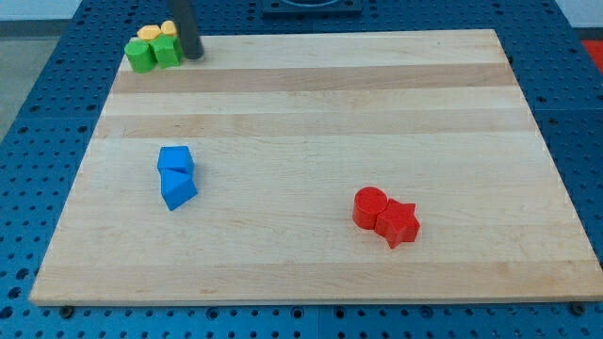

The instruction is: Separate the blue cube from blue triangle

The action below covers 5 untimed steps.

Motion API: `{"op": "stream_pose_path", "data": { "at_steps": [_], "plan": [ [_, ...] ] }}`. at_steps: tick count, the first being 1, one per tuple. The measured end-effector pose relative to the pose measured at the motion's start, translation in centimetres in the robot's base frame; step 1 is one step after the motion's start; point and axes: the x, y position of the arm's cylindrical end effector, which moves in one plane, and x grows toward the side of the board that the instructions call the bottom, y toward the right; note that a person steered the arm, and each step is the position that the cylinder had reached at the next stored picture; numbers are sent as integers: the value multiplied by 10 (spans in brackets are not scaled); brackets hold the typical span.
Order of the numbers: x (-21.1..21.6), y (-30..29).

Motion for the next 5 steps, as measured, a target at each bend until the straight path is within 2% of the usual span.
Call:
{"op": "stream_pose_path", "data": {
  "at_steps": [1, 2, 3, 4, 5],
  "plan": [
    [48, 40],
    [122, 47],
    [176, 84],
    [222, 80],
    [229, 41]
  ]
}}
